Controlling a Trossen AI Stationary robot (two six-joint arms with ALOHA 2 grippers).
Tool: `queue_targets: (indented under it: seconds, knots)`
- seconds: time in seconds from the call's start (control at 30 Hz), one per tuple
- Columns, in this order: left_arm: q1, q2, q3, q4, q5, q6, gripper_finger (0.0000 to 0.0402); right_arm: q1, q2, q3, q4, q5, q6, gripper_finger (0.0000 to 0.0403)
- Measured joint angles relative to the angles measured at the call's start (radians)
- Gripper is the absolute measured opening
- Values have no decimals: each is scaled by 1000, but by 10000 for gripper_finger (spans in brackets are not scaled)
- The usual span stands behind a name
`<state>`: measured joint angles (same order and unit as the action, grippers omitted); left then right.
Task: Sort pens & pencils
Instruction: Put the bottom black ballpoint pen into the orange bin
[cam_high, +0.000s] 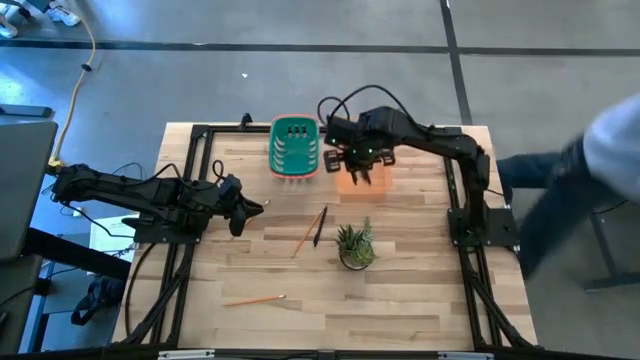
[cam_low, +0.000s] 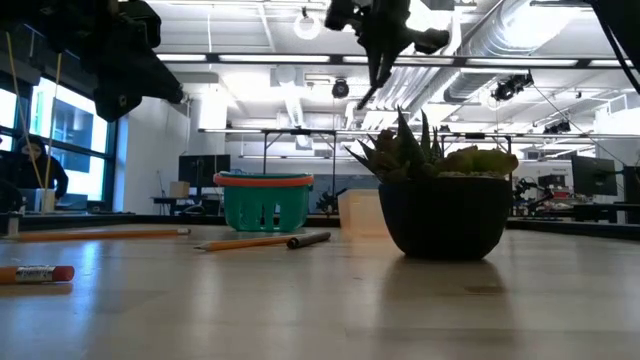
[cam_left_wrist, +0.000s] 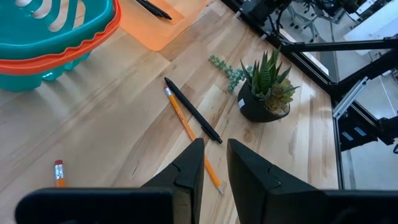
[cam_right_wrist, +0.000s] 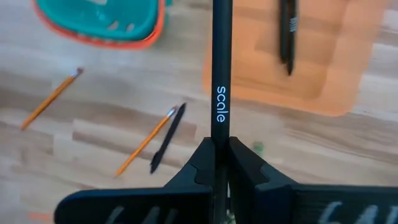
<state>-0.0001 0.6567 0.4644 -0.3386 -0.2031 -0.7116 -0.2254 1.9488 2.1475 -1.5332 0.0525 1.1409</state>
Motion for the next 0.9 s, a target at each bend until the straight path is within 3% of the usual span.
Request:
queue_targets:
  seconds: [0.63, 0.9]
  knots:
    - [0, 0, 0, 79, -41, -1, 58, -162, 5, -2, -39, 11, -64, 0]
    - [0, 0, 0, 82, -54, -1, 58, -196, 72, -3, -33, 3, -127, 0]
